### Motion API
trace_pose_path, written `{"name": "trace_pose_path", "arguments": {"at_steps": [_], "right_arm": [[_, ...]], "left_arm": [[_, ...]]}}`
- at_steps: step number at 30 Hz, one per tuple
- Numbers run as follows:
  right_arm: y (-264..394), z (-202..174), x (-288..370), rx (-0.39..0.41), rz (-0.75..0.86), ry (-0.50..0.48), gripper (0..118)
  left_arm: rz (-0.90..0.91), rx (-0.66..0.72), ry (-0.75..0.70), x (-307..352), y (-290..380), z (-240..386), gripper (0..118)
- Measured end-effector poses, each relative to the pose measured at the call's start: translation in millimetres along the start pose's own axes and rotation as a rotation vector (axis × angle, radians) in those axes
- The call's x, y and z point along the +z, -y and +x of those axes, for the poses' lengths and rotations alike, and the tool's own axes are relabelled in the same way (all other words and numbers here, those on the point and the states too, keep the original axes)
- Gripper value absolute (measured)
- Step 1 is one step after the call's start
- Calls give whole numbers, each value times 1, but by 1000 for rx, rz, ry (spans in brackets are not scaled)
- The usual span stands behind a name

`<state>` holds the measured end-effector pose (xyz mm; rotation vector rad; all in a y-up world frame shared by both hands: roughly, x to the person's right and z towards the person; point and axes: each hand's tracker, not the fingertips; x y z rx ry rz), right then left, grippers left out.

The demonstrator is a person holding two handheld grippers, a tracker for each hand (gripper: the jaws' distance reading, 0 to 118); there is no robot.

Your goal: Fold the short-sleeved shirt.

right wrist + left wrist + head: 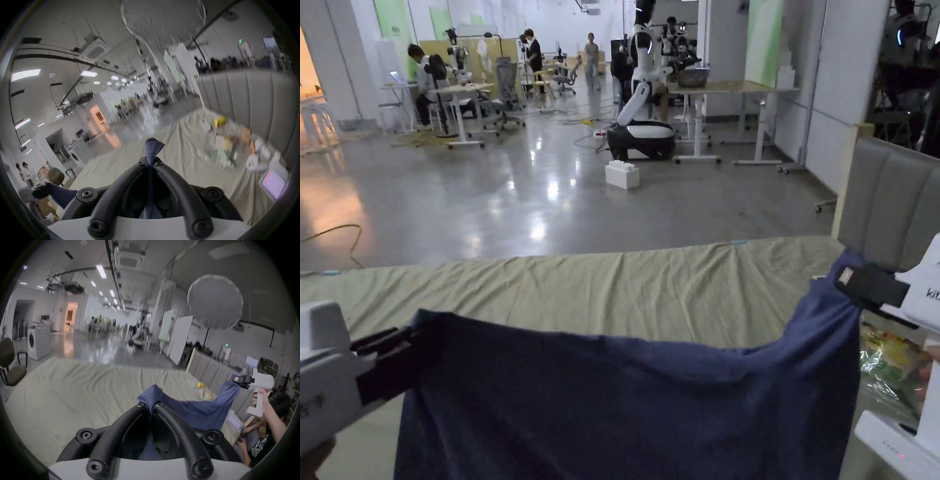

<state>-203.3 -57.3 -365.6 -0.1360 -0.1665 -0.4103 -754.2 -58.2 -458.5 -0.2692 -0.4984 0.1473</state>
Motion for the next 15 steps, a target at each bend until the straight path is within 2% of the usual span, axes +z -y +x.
{"name": "trace_pose_path", "arguments": {"at_steps": [5, 10, 11, 13, 15], "right_arm": [[-83, -57, 31, 120, 219, 6, 3], [-160, -111, 38, 238, 325, 8, 3], [-173, -118, 37, 236, 354, 10, 3], [-199, -136, 39, 304, 409, 24, 3], [-222, -151, 38, 322, 436, 35, 3]], "left_arm": [[169, -65, -63, 44, -77, 9, 5], [309, -131, -121, 69, -139, 19, 5], [330, -135, -137, 73, -151, 21, 5], [359, -147, -166, 75, -169, 21, 5], [372, -169, -194, 76, -186, 23, 5]]}}
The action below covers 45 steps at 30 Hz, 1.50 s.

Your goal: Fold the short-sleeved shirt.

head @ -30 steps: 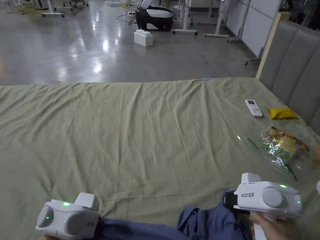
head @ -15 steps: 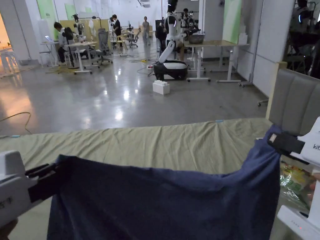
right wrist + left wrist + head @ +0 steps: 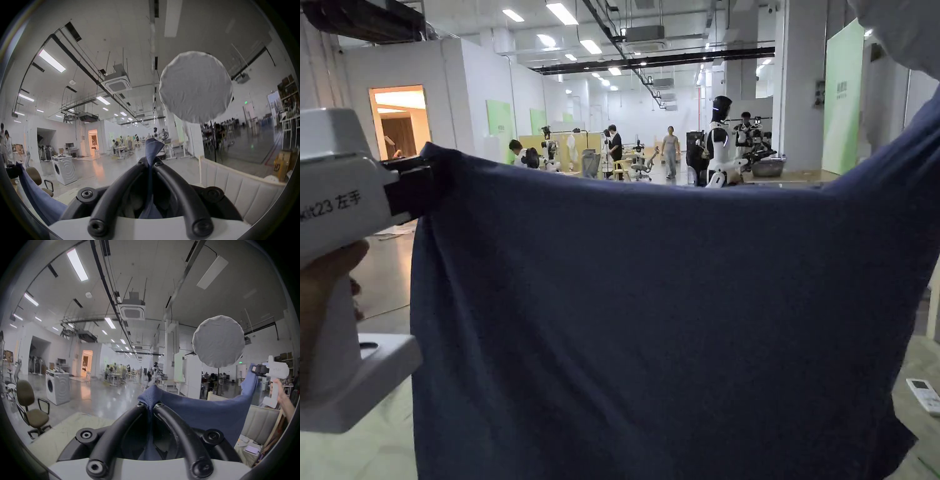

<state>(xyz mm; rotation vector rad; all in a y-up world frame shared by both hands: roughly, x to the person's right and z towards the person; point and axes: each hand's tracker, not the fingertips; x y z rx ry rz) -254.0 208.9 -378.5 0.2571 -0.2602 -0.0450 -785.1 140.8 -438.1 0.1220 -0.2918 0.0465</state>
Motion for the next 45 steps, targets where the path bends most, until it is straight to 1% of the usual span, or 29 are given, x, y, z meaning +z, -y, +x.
{"name": "trace_pose_path", "arguments": {"at_steps": [1, 5, 9, 14, 15, 16, 19, 20, 21, 22, 23, 24, 25, 27, 29, 30, 33, 35, 36, 37, 38, 45], "right_arm": [[-1, -6, -15, -31, -22, -81, 3], [-22, -7, -34, -1, 14, -63, 3], [-21, -11, -49, 43, 14, -38, 3], [-12, -11, -65, 11, -8, -28, 3], [-18, -13, -47, 22, -8, -24, 3], [-20, -11, -51, 70, 7, 94, 3], [-23, -12, -56, 86, 10, 108, 3], [-9, -20, -82, 64, -39, 137, 3], [-6, -22, -93, 64, -33, 134, 3], [-5, -23, -100, 62, -29, 140, 3], [-4, -23, -109, 65, -31, 151, 3], [-8, -23, -120, 92, 20, 119, 3], [-7, -23, -126, 87, 10, 126, 3], [-4, -27, -144, 120, 15, 149, 3], [-3, -32, -145, 106, 15, 176, 3], [0, -33, -150, 101, 14, 177, 3], [6, -40, -161, 129, 30, 198, 3], [15, -43, -170, 114, 25, 207, 3], [16, -48, -174, 170, 52, 204, 3], [21, -52, -179, 170, 52, 211, 3], [23, -55, -183, 203, 55, 211, 3], [40, -63, -205, 196, 20, 207, 3]], "left_arm": [[3, -1, -2, -4, -5, -3, 5], [21, -9, -15, -17, -16, -6, 5], [6, -18, -19, -36, -10, -4, 5], [-31, 1, -12, -68, 4, -2, 5], [-36, 0, -16, -76, 7, -2, 5], [-36, 2, -19, -83, 10, -1, 5], [-54, 3, -39, -109, 17, 0, 5], [-63, 15, -43, -119, 19, 0, 5], [-74, 27, -48, -127, 20, 0, 5], [-112, 82, -59, -134, 25, 0, 5], [-113, 60, -67, -142, 27, 2, 5], [-123, 27, -83, -150, 30, 4, 5], [-125, 0, -90, -155, 32, 8, 5], [-111, 1, -82, -168, 33, 9, 5], [-113, 51, -83, -181, 35, 8, 5], [-108, 37, -89, -189, 37, 9, 5], [-127, 14, -99, -211, 45, 9, 5], [-122, -1, -113, -223, 50, 9, 5], [-125, -7, -114, -228, 53, 8, 5], [-122, -6, -118, -234, 54, 7, 5], [-123, -12, -122, -239, 55, 7, 5], [-140, -14, -147, -260, 78, 4, 5]]}}
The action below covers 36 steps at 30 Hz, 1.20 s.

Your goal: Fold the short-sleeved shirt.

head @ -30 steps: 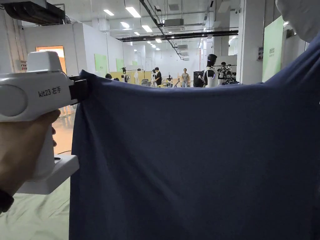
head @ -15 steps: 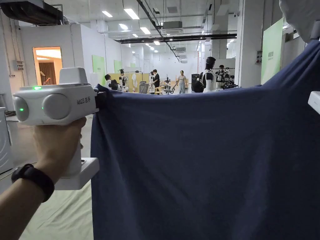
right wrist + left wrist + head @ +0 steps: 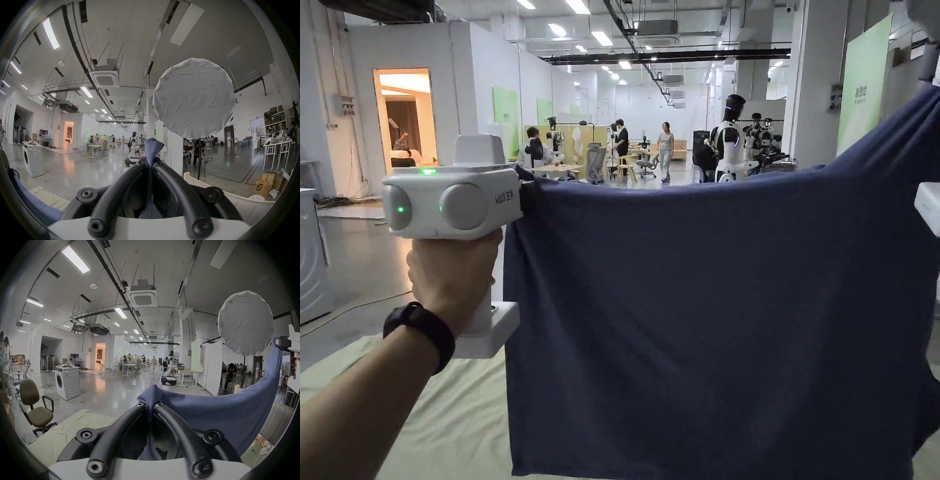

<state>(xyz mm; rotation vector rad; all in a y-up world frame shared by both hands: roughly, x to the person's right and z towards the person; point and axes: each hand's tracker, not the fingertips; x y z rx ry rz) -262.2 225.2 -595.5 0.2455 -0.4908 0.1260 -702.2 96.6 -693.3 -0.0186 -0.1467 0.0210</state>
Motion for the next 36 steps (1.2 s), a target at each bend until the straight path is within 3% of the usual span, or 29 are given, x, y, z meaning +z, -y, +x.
{"name": "trace_pose_path", "arguments": {"at_steps": [4, 8, 12, 20, 23, 28, 29, 30, 31, 33, 36], "right_arm": [[12, -2, -3, -17, -24, -13, 3], [38, -6, 4, 45, -45, -39, 3], [90, 1, 15, -31, -147, -81, 3], [174, 23, 77, -44, -266, -157, 3], [203, 37, 126, -23, -264, -179, 3], [256, 69, 231, -96, -354, -212, 3], [269, 78, 261, -142, -361, -186, 3], [277, 87, 286, -125, -358, -202, 3], [292, 96, 308, -205, -496, -161, 3], [316, 114, 362, -293, -543, -102, 3], [335, 126, 425, -263, -664, -67, 3]], "left_arm": [[-35, 6, 5, -12, 15, -1, 5], [-89, 5, 24, -17, 49, 0, 5], [-195, -14, 20, -18, 102, 5, 5], [-282, 45, 68, 11, 189, -5, 5], [-286, 26, 70, 48, 226, -7, 5], [-315, 91, 121, 141, 293, -18, 5], [-322, 118, 111, 165, 308, -21, 5], [-348, 138, 135, 186, 321, -25, 5], [-350, 119, 126, 207, 333, -26, 5], [-431, 94, 95, 258, 363, -26, 5], [-520, 125, 82, 309, 393, -29, 5]]}}
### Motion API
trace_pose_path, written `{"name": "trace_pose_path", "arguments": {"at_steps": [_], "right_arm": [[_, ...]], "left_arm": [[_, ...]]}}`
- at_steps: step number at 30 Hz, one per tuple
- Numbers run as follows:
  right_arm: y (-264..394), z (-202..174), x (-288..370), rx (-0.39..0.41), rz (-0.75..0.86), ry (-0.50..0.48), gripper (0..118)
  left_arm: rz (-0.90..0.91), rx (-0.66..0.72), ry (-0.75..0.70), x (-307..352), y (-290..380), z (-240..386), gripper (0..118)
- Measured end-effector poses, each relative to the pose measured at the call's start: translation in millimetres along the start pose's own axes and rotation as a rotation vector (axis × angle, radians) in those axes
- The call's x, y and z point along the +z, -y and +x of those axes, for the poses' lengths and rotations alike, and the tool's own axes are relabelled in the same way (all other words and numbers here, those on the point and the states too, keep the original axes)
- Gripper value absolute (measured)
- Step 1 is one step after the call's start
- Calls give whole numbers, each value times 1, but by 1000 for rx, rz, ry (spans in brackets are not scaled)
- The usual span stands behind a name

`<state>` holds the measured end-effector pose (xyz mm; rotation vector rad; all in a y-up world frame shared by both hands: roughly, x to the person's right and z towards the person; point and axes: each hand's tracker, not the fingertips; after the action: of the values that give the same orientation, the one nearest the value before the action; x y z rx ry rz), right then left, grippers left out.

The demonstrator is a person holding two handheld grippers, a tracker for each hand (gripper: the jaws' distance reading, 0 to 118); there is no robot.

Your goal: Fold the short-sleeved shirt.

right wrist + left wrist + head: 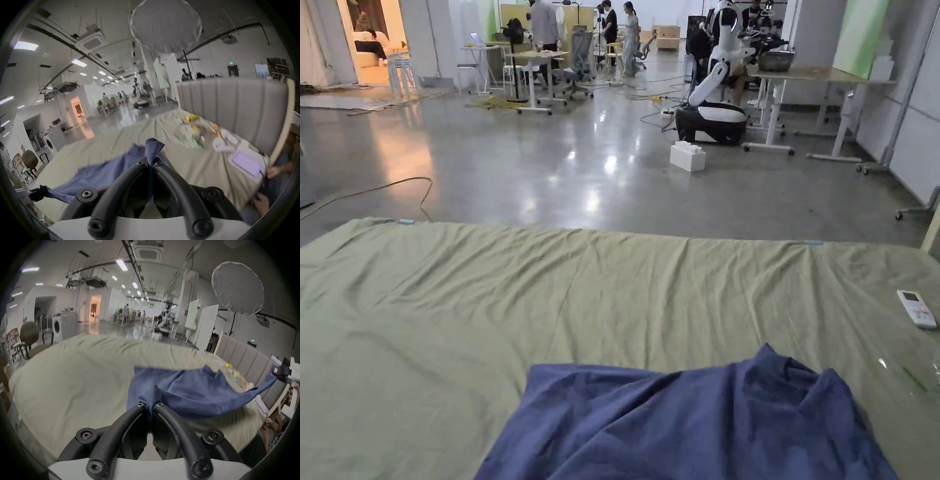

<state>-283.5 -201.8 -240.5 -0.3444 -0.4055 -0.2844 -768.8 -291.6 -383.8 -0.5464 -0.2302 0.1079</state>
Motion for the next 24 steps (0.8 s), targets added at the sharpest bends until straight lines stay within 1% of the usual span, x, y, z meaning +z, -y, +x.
{"name": "trace_pose_path", "arguments": {"at_steps": [1, 2, 3, 4, 6, 7, 8, 9, 10, 11, 12, 13, 14, 15, 17, 20, 22, 24], "right_arm": [[14, 4, 10, 10, -23, 35, 3], [26, 7, 19, -8, -71, 53, 3], [41, 19, 26, -57, -114, 58, 3], [50, 26, 25, -84, -137, 39, 3], [65, 30, 21, -81, -188, 65, 3], [69, 33, 21, -74, -190, 47, 3], [73, 35, 16, -74, -191, 49, 3], [76, 37, 9, -67, -199, 50, 3], [79, 37, 0, -66, -214, 58, 4], [82, 39, -4, -78, -204, 58, 6], [85, 41, -12, -80, -199, 49, 19], [86, 42, -22, -77, -214, 49, 57], [89, 44, -32, -77, -253, 62, 87], [87, 46, -37, -83, -264, 53, 101], [86, 49, -40, -84, -262, 42, 94], [75, 50, -34, -67, -230, 50, 94], [65, 48, -24, -34, -165, 23, 94], [48, 30, -6, 20, -122, 7, 94]], "left_arm": [[-14, 33, -5, 8, 12, -3, 5], [-52, 46, 19, 13, 20, -7, 5], [-71, 31, -6, 15, 27, -8, 5], [-100, 22, -21, 16, 31, -6, 5], [-150, 1, 18, 12, 39, -7, 5], [-151, -17, 14, 9, 42, -6, 5], [-184, -44, 11, 5, 44, -6, 5], [-174, -47, -1, 2, 46, -6, 6], [-171, -48, -7, -1, 47, -7, 16], [-185, -47, -8, -4, 47, -9, 35], [-204, -35, -20, -6, 46, -11, 58], [-208, -8, -47, -7, 47, -13, 88], [-210, 15, -57, -6, 47, -17, 101], [-204, 46, -64, -3, 46, -20, 102], [-144, 68, -84, 10, 39, -25, 102], [-67, 59, -87, 32, 23, -25, 102], [-11, 27, -85, 47, 12, -21, 102], [48, -3, -87, 63, -2, -13, 102]]}}
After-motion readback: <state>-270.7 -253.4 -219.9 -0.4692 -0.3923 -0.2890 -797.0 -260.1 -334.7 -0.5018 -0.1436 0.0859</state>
